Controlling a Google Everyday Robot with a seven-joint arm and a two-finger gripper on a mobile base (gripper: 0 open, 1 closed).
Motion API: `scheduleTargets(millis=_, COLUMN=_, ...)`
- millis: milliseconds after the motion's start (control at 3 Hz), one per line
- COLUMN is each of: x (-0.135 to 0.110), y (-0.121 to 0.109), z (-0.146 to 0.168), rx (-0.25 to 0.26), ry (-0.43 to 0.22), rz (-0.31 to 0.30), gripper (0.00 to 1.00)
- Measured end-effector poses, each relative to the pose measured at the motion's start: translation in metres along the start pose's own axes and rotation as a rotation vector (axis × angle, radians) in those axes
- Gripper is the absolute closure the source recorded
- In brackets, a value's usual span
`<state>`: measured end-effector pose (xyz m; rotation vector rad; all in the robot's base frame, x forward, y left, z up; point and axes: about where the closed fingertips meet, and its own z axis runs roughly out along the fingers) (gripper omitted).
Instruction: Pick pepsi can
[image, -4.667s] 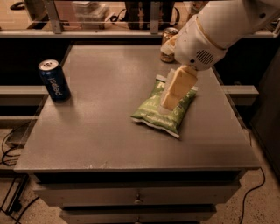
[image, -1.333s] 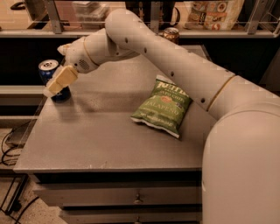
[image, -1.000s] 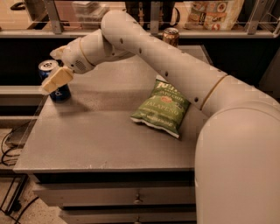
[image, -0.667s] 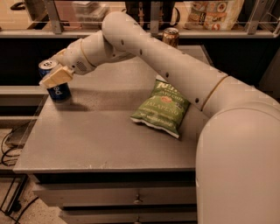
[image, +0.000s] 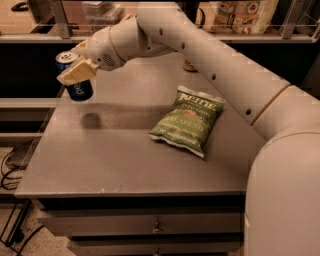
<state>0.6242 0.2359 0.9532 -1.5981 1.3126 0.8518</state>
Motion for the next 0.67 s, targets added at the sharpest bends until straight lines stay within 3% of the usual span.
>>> scheduleTargets(millis=333, x=-0.0362, y=-0.0099, z=-0.0737, rx=0.074, ry=-0.009, rz=-0.053, gripper=1.0)
scheduleTargets(millis=667, x=-0.0401, y=-0.0104, z=-0.0737, rx=0.074, ry=-0.014, rz=-0.058, gripper=1.0)
